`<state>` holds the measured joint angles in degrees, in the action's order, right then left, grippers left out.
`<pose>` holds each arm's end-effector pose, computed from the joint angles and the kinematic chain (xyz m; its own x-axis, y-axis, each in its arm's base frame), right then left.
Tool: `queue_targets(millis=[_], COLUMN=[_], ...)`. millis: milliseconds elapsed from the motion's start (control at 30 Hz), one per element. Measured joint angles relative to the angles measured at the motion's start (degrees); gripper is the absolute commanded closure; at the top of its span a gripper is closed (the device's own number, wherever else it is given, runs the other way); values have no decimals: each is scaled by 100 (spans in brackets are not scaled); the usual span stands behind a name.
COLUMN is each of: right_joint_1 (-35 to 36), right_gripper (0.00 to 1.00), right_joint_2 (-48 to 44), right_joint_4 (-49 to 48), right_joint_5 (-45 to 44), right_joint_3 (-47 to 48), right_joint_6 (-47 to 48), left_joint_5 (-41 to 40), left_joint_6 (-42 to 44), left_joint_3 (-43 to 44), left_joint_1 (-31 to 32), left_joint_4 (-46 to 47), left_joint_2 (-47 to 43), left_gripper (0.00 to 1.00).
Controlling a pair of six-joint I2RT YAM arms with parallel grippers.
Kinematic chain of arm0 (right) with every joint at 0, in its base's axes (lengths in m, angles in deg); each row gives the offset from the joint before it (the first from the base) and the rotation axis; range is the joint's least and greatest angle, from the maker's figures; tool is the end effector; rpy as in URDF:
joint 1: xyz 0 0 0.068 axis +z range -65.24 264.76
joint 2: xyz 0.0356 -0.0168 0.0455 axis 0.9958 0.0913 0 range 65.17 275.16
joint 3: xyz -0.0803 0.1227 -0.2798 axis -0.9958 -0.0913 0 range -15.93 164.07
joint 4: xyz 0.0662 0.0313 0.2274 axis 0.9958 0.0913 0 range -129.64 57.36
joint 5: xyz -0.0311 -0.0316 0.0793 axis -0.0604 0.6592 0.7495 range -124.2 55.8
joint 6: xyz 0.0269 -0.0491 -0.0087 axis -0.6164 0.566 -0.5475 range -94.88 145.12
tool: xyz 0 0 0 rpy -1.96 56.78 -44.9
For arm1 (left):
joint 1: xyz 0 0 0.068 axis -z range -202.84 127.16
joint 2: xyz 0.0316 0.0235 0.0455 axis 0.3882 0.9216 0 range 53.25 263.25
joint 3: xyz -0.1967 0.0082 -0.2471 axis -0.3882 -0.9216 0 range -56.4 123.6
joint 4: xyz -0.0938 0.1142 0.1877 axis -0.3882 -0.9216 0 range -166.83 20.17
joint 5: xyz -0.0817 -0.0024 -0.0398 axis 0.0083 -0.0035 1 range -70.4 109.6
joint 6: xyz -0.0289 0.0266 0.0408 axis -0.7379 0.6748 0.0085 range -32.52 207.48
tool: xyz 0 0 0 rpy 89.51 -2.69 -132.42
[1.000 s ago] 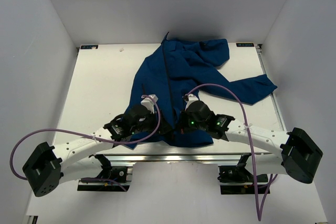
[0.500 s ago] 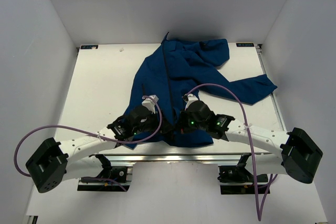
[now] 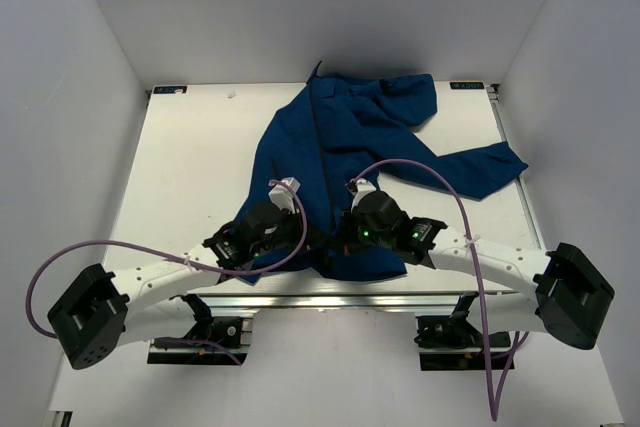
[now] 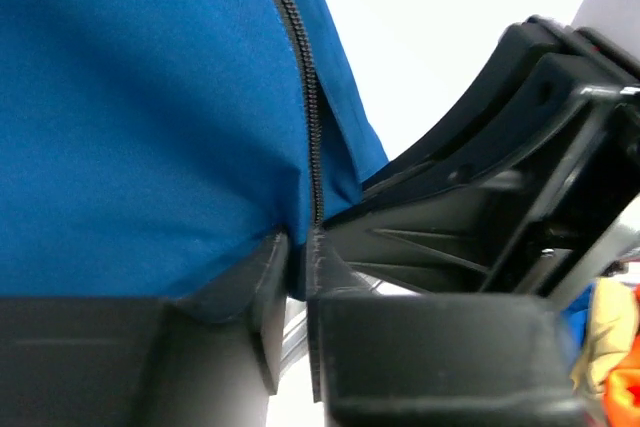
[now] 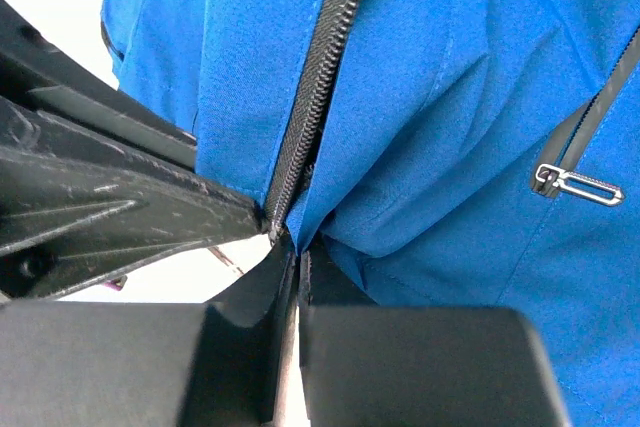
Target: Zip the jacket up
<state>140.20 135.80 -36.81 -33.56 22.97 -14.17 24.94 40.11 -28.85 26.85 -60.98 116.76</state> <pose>0.1303 0.1902 0.2749 -0.7739 -0.0072 -0.6333 -0.4376 0.7290 0.5264 0.1249 -0.1529 0.2567 -0.7977 -0.1921 -0.5716 0.3336 0.6491 -0.6837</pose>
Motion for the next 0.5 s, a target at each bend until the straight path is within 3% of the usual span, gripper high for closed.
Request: queue_targets(millis=[67, 500], right_joint_1=[-2, -37], right_gripper=[100, 100], right_joint_2=[0, -330], right_joint_4=[-2, 157], right_joint_5=[20, -181], right_joint_3=[0, -15], right_joint_6=[0, 138], left_joint_5=[-2, -42], left_joint_6=[13, 144], left_joint_3=[-2, -203], left_joint_1=[0, 0], left_joint_4=[46, 66], left_joint_2=[-28, -691], left_gripper=[100, 100])
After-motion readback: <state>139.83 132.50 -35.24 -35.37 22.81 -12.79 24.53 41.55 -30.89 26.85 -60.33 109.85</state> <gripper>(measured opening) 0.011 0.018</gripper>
